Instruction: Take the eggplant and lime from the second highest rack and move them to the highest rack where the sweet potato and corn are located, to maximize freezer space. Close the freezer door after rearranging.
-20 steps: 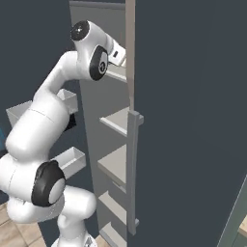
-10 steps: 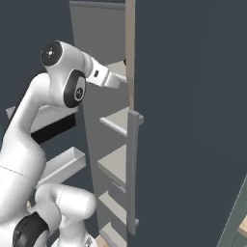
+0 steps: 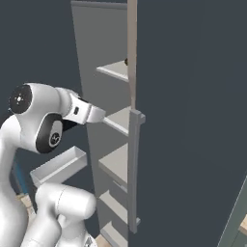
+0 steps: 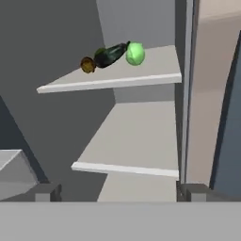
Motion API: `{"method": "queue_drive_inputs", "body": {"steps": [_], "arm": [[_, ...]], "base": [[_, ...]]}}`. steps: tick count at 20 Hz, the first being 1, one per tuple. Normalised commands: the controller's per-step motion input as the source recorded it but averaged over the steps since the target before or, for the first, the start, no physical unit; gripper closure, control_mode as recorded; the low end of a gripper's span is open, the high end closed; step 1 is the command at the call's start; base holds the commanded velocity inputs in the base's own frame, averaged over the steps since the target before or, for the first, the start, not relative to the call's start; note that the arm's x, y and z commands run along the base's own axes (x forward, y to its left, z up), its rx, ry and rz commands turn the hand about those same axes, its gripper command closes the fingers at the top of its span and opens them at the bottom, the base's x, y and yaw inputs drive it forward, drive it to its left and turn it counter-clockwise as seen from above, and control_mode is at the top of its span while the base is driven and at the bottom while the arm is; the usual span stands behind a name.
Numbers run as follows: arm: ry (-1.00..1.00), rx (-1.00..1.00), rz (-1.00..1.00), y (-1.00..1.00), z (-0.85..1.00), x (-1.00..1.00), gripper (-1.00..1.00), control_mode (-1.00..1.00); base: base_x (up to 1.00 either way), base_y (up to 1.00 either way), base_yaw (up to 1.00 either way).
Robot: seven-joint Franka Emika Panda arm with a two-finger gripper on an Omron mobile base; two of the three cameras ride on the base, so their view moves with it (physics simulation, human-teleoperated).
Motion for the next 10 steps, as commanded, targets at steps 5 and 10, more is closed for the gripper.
{"method": "queue_drive_inputs", "body": {"steps": [5, 10], "arm": [[0.00, 0.00, 0.00, 0.00, 0.00, 0.00, -1.00, 1.00], [0.00, 0.00, 0.00, 0.00, 0.00, 0.00, -1.00, 1.00]], "base": [[-0.98, 0.74, 0.06], [-0.77, 0.90, 0.01]]}}
